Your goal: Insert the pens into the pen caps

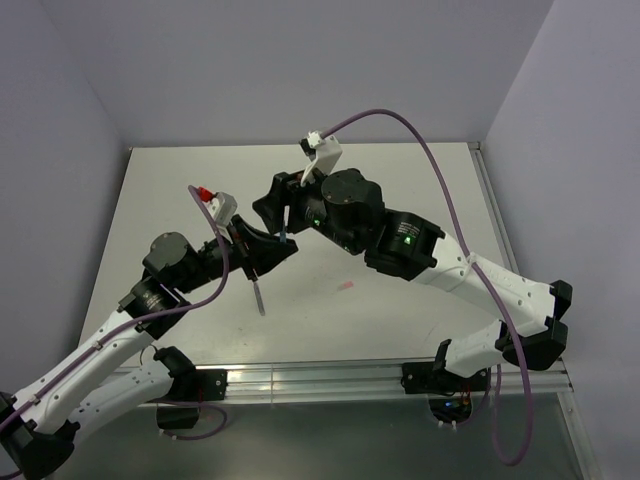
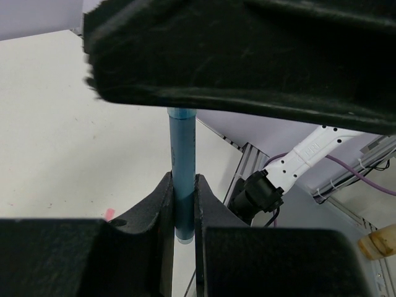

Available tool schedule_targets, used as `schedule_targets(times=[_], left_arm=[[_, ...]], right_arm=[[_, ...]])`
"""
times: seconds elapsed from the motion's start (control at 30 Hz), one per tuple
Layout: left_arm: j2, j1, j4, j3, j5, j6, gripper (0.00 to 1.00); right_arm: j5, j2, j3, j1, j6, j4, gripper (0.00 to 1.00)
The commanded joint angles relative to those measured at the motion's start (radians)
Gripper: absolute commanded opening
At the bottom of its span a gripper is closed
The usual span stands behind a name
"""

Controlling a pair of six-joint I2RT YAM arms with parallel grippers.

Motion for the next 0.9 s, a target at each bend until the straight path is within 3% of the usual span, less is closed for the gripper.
schedule_targets(times=[0.0,0.13,0.43,0.53,0.63,0.67,0.77,0.87], left_arm=[[-0.002,-0.014,0.047,0.01,0.015,0.001,0.0],[-0.005,-0.019,0.043,0.013,0.007,0.004,0.0],[-0.011,-0.025,0.03,0.018,-0.008,0.013,0.0],[-0.011,-0.025,0.03,0.019,-0.013,0.01,0.0],[-0.011,-0.025,0.03,0.021,-0.008,0.008,0.0],[-0.011,-0.025,0.029,0.024,-0.008,0.008,0.0],[-0.011,-0.025,0.021,0.036,-0.005,-0.001,0.0],[-0.011,-0.025,0.001,0.061,-0.018,-0.004,0.0]], right_arm=[[-0.003,0.01,0.069,-0.012,-0.02,0.002,0.65],[-0.001,0.025,0.083,-0.018,-0.019,-0.011,0.61],[0.002,0.019,0.058,-0.023,-0.011,-0.021,0.4],[0.014,0.011,0.043,-0.025,-0.009,-0.023,0.32],[0.016,0.005,0.032,-0.025,-0.017,-0.028,0.19],[0.017,0.002,0.029,-0.025,-0.019,-0.032,0.11],[0.011,-0.01,0.003,-0.025,-0.037,-0.028,0.0],[-0.007,-0.024,-0.028,-0.025,-0.046,-0.023,0.0]])
